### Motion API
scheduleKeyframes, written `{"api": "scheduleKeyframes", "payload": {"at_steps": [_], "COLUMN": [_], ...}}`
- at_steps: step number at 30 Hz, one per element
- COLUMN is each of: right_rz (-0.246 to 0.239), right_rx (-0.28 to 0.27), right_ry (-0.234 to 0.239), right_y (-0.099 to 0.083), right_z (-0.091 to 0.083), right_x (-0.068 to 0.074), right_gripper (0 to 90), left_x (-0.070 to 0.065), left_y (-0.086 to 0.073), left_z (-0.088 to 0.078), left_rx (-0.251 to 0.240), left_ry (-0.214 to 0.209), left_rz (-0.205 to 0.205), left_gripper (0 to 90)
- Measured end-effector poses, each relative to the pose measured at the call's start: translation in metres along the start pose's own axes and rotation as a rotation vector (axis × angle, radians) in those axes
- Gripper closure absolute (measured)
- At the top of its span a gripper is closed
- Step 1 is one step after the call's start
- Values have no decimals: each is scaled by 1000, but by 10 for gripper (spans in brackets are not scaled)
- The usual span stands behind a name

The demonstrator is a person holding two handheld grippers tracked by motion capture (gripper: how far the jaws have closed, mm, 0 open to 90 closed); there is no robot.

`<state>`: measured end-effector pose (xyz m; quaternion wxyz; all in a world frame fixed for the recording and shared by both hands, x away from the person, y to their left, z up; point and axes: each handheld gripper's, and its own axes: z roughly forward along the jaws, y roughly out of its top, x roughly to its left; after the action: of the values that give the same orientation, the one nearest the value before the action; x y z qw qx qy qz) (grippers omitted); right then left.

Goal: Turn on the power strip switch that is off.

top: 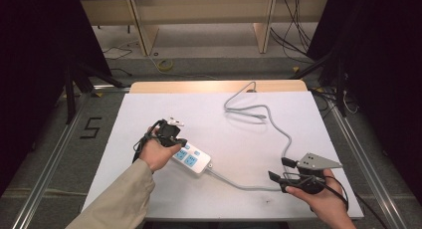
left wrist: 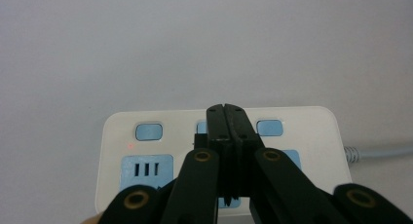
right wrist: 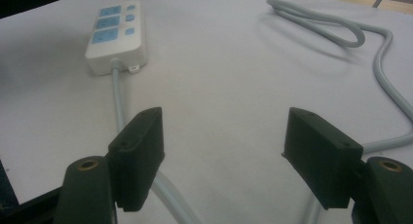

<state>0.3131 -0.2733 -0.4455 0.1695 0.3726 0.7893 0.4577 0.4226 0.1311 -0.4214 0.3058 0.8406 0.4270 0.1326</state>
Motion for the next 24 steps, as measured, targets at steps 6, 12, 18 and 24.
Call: {"api": "scheduleKeyframes", "payload": {"at_steps": [6,12,18,24], "right_rz": [-2,-4,-8,-10], "right_rx": [0,-1,0,1], "right_ry": [2,2,0,2], "right_y": [0,0,0,0], "right_z": [0,0,0,0], "right_x": [0,0,0,0], "right_gripper": [311,310,310,308], "left_x": [1,-1,-2,0], "left_y": [2,4,8,8], "left_z": [4,8,10,14], "left_rx": [13,27,44,67], "left_ry": [2,1,4,7], "left_rz": [1,17,23,18], "left_gripper": [898,899,898,898]}}
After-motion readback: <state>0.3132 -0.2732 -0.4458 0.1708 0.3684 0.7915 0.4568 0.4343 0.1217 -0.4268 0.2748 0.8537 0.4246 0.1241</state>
